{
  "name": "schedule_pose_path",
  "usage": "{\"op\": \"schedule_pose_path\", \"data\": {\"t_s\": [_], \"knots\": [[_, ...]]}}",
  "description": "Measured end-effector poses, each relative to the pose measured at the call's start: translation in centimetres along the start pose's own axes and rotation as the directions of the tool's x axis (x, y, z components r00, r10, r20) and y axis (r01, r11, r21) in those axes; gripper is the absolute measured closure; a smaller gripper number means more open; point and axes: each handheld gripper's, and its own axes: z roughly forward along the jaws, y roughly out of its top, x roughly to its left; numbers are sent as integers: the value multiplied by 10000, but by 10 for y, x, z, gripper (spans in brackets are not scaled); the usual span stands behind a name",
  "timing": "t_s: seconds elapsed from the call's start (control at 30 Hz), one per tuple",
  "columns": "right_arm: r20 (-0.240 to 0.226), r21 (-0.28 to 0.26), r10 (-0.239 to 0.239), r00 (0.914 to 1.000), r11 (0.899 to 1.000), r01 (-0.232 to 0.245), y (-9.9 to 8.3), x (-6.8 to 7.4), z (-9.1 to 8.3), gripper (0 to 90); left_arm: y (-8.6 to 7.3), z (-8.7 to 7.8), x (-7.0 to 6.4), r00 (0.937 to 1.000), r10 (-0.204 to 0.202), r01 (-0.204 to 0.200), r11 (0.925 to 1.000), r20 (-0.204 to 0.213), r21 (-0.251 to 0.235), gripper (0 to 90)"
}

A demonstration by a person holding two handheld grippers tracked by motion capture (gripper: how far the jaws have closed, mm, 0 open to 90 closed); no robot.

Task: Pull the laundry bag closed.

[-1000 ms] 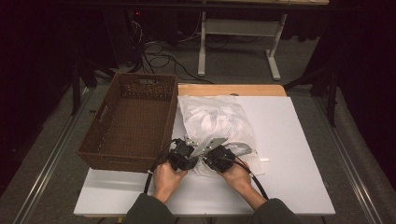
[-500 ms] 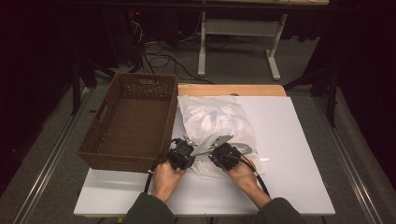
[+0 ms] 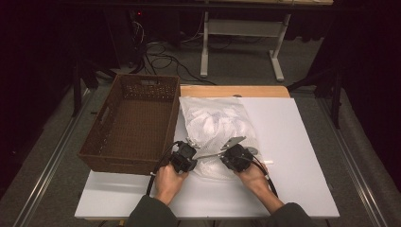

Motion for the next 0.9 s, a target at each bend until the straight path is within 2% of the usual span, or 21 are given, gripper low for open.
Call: {"op": "schedule_pose_path", "data": {"t_s": [0.2, 0.37, 0.47, 0.63, 0.77, 0.9], "knots": [[-27, -17, 257, 9997, 9997, -257, -6, -7, -4, 873, 0, 0, 0, 10000, 26, -26, 10000, 21, 12, 858], [61, -100, 143, 9999, 9998, -142, -9, -7, -10, 873, 0, 1, -1, 10000, 65, -65, 10000, -53, -3, 859], [126, -28, 266, 9996, 9996, -266, -11, -10, -16, 874, 0, 1, -1, 9999, 95, -95, 10000, -47, 5, 859], [148, -113, 383, 9992, 9992, -382, -13, -11, -16, 873, 0, 1, -1, 10000, 41, -41, 10000, -56, 15, 858], [187, -80, 234, 9996, 9997, -233, -13, -9, -18, 873, 0, 1, -5, 9994, 99, -99, 10000, -340, 8, 857], [137, -93, 294, 9995, 9995, -292, -14, -10, -18, 874, 1, 1, -5, 9992, 196, -193, 9998, -334, 68, 858]]}}
